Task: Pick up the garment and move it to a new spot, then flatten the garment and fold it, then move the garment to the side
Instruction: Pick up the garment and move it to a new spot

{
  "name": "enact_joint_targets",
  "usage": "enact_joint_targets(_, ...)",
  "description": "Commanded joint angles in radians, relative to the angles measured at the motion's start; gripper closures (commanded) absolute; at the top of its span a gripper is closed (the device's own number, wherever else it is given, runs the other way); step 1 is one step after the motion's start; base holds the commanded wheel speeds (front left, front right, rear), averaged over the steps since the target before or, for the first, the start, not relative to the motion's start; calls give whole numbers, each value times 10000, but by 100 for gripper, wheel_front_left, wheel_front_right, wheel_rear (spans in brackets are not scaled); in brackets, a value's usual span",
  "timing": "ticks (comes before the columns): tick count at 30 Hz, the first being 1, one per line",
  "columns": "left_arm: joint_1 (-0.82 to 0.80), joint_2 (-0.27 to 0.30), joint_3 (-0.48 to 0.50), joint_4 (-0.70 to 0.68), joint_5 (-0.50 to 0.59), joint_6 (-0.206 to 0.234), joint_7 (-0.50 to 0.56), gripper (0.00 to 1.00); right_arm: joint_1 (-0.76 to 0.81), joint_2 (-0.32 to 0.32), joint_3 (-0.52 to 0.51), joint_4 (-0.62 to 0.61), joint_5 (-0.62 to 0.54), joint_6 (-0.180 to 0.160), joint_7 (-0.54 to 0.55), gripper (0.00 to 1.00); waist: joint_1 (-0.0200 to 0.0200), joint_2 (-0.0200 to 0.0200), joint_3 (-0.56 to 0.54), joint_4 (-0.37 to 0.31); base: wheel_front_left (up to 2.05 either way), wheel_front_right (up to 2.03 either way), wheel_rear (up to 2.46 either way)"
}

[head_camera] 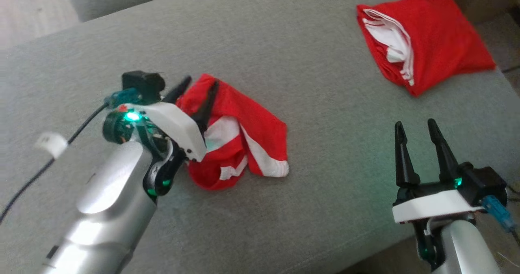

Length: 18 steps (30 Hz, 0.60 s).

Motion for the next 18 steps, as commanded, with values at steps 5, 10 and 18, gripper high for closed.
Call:
enact_joint_targets(5,160,384,625,-799,953,602,-2419,0,116,-36,-230,-422,-408,65,-62,0,-1,0,-441,949,0,0,0)
enact_joint_targets(10,1935,612,1094,-1937,1261,1527,-4249,0,389,-36,-888,-661,-912,65,-62,0,-1,0,-870,2158,0,0,0)
enact_joint_targets(18,4303,725,1575,-2271,2267,2449,-5334,0,818,-36,-1797,-702,-1181,65,-62,0,-1,0,-1397,3590,0,0,0)
